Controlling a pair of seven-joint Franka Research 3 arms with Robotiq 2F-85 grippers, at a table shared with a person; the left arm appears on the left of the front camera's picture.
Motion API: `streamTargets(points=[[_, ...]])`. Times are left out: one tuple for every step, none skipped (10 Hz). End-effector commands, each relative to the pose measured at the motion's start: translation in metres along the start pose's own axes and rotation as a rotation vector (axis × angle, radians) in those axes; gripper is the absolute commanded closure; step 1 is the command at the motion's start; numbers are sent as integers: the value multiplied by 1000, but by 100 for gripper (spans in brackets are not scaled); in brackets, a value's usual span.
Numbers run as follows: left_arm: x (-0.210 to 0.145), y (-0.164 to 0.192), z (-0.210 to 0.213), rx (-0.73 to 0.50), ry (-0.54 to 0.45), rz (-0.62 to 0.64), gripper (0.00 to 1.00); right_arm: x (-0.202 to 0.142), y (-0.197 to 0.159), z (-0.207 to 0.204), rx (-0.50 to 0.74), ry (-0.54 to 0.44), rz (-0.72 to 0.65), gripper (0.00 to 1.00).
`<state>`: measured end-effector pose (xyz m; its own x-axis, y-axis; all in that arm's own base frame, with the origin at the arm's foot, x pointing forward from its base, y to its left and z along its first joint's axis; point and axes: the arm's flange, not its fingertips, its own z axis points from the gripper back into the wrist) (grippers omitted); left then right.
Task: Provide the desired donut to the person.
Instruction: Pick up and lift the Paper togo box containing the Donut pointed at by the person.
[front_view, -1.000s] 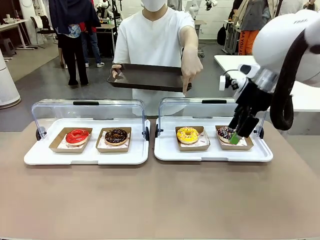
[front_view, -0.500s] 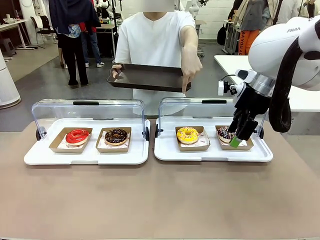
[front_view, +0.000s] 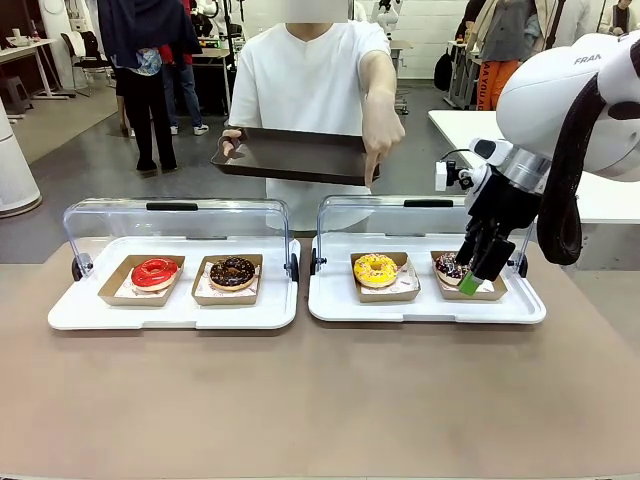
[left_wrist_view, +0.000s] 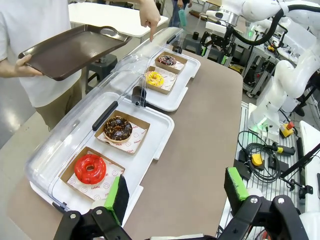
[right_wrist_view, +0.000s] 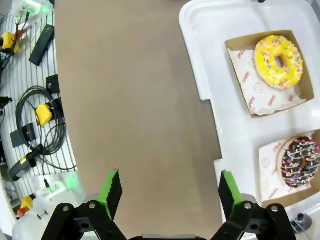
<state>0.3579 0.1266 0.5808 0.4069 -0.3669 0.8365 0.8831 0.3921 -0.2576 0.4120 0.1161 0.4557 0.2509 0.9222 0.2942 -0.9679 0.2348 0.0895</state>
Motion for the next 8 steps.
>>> streamTargets(points=[[1, 0, 0, -8, -14, -10, 0, 17, -3, -12, 29, 36, 58, 0], [1, 0, 0, -8, -14, -10, 0, 32, -9, -24, 49, 58, 92, 0], [1, 0, 0, -8, -14, -10, 0, 46, -16, -35, 61, 86, 117, 0], [1, 0, 0, -8, -14, -10, 0, 58, -25, -45, 65, 98, 153, 0], [1, 0, 0, -8, -14, -10, 0, 68, -33, -53, 55, 112, 190, 0], [1, 0, 0, -8, -14, -10, 0, 77, -44, -61, 30, 141, 254, 0], [1, 0, 0, -8, -14, -10, 0, 81, -53, -69, 11, 177, 286, 0], [1, 0, 0, -8, -14, -10, 0, 84, -61, -75, 3, 205, 293, 0]])
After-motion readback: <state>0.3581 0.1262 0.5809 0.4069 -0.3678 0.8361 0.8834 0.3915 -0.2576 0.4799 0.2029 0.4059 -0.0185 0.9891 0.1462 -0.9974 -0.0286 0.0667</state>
